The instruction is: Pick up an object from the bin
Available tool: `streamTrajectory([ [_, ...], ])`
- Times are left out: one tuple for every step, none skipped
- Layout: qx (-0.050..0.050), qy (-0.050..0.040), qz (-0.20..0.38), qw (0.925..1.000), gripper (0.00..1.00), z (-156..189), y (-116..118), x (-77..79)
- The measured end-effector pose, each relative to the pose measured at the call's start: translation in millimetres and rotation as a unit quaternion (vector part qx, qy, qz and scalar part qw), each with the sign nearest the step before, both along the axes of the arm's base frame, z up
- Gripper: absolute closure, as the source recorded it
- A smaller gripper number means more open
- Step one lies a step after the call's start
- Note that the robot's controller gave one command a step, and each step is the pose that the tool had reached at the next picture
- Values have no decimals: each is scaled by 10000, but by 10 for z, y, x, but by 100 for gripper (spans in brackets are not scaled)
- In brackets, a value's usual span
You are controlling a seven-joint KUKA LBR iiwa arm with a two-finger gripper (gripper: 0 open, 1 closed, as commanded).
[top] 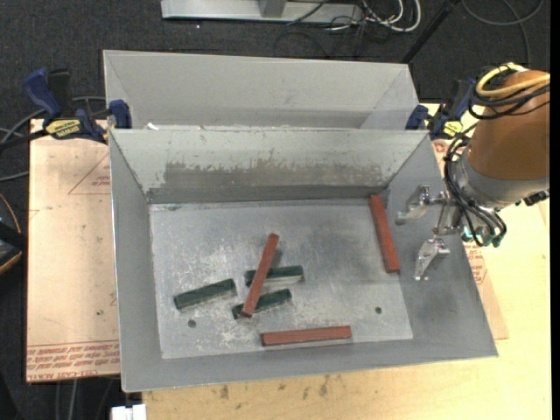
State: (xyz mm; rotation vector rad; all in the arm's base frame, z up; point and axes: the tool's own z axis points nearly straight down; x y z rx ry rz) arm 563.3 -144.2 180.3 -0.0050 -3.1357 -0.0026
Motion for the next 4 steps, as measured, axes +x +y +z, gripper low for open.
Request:
streamTrajectory([
  [-7, -36, 13, 10000, 0, 42, 5, 19],
  [-8, -45, 121, 9999, 0, -210, 76, 50],
  [-3, -27, -62, 10000, 0, -235, 414, -25],
  [-3, -39, 392, 9992, 0, -145, 648, 25],
])
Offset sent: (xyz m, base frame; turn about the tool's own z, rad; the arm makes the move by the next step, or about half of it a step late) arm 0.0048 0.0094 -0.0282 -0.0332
